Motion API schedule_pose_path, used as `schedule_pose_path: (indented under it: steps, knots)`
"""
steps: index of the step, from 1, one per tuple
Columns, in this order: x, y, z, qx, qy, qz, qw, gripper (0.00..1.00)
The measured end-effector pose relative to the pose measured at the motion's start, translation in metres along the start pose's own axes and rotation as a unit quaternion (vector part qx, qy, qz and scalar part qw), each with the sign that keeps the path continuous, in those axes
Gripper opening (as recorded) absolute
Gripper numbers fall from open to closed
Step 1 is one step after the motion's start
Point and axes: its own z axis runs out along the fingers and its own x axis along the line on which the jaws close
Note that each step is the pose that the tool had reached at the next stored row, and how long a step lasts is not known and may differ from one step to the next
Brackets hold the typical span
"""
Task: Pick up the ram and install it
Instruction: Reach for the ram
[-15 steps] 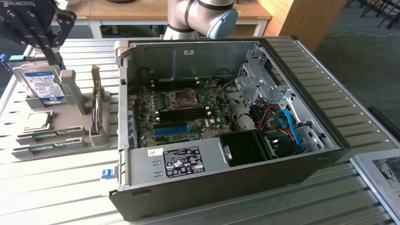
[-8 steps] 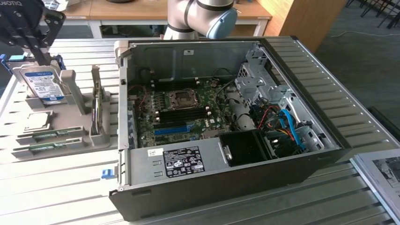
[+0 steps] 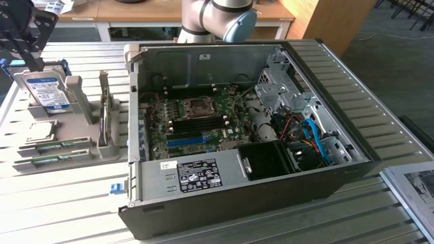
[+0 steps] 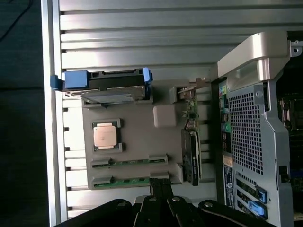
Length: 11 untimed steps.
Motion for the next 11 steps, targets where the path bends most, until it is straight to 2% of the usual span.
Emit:
schedule_pose_path:
  steps: [11]
  knots:
    - [0.019,-0.0014,-0.0004,0.0000,0.0000,0.000,1.0000,0.10]
